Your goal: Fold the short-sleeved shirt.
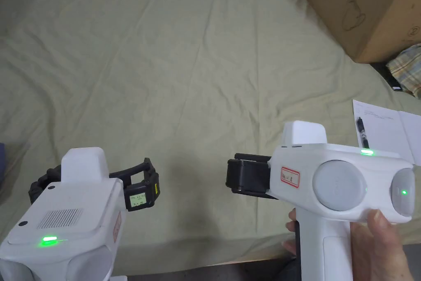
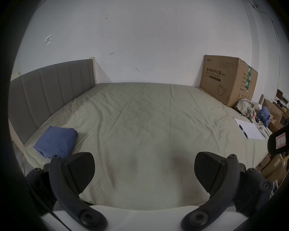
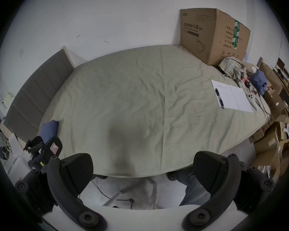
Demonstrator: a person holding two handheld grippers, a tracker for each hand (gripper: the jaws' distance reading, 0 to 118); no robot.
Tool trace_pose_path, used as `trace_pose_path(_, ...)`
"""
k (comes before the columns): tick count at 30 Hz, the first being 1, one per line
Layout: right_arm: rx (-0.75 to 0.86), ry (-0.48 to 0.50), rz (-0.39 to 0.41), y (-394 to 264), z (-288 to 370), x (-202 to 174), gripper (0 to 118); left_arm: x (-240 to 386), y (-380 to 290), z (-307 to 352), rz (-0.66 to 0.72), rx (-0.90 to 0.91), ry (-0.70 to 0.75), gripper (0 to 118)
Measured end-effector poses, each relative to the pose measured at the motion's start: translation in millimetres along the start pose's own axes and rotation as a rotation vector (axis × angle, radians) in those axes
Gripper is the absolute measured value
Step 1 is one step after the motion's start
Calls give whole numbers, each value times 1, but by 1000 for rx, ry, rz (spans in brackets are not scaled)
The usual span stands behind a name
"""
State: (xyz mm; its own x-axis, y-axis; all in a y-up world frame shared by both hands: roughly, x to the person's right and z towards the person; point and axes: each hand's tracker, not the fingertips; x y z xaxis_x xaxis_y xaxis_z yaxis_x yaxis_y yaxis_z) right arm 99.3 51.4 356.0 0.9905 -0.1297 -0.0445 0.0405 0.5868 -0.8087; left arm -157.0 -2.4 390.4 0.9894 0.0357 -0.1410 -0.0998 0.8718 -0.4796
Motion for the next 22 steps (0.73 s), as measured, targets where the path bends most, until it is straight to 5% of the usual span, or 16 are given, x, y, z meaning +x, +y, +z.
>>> trace_pose_path(11, -83, 44, -12, 22, -108, 8, 118, -21, 16, -87, 96, -168, 66, 118)
trace_pose_path(18, 234, -336, 69, 82, -233, 30, 118, -42, 40, -215, 114, -234, 149, 118)
trace_pose_path(19, 108, -243, 82, 85, -248, 27, 118, -42, 43, -233, 102, -248, 178, 118)
trace_pose_path(22, 43, -234, 30, 104, -289, 35, 118, -44, 51, -280, 97, -298, 201, 118)
